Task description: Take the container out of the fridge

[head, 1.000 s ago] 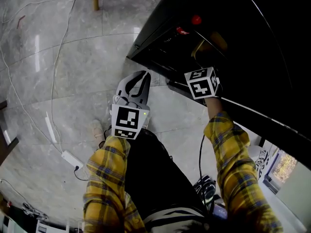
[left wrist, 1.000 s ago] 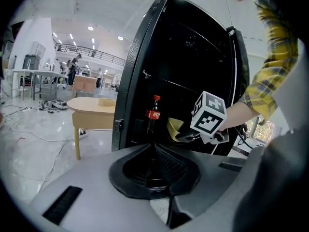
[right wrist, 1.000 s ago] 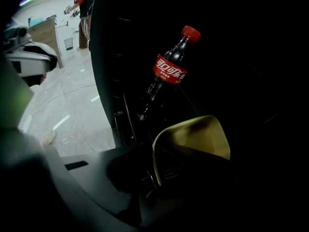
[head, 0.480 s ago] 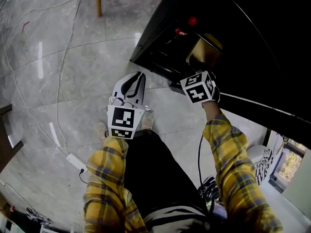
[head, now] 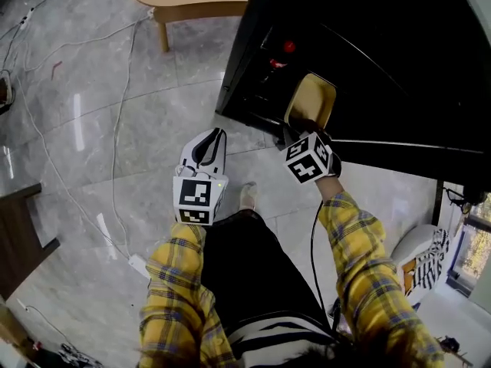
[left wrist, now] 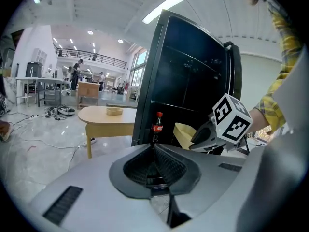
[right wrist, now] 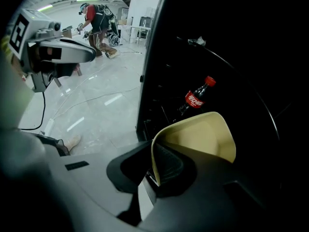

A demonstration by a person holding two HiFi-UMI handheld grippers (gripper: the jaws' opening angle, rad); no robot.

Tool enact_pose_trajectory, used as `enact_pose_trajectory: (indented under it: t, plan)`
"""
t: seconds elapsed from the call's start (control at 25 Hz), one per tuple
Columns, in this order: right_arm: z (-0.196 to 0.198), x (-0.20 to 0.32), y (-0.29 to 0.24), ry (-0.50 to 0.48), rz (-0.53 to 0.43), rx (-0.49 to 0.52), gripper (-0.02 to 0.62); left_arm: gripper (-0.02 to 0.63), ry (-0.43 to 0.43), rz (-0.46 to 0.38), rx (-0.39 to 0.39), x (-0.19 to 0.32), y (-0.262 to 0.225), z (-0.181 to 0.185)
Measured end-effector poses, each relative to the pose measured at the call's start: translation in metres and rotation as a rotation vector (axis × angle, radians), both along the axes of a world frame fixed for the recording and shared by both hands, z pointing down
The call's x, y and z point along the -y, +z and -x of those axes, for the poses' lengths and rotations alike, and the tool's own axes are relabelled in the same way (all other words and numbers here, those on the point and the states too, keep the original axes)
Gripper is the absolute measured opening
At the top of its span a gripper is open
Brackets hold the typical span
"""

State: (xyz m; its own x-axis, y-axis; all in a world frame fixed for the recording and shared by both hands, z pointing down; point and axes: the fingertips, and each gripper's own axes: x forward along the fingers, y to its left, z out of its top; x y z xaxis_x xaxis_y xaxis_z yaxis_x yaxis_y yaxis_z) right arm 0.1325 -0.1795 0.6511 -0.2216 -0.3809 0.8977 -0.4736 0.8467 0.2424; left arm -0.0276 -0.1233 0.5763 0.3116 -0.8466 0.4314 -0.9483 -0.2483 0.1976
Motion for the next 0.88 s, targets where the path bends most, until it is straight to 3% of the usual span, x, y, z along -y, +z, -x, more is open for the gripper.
enact_pose_trajectory:
  t: [0.48,0.68,0.88]
  plan:
    - [0.018,-0.055,-0.058,-0.01,0.025,0.07,0.037,0.031,-0.021,-0.01,0.001,-0.019,-0.063,0.019]
    - [0.022,-0.076,-0.089,-0.004,0.041,0.092,0.037,0.031,-0.058,-0.002,-0.033,-0.032,-0.087,0.018]
    - [0.022,-0.1,-0.112,-0.007,0.062,0.121,0.037,0.03,-0.029,-0.034,-0.018,-0.041,-0.115,0.012]
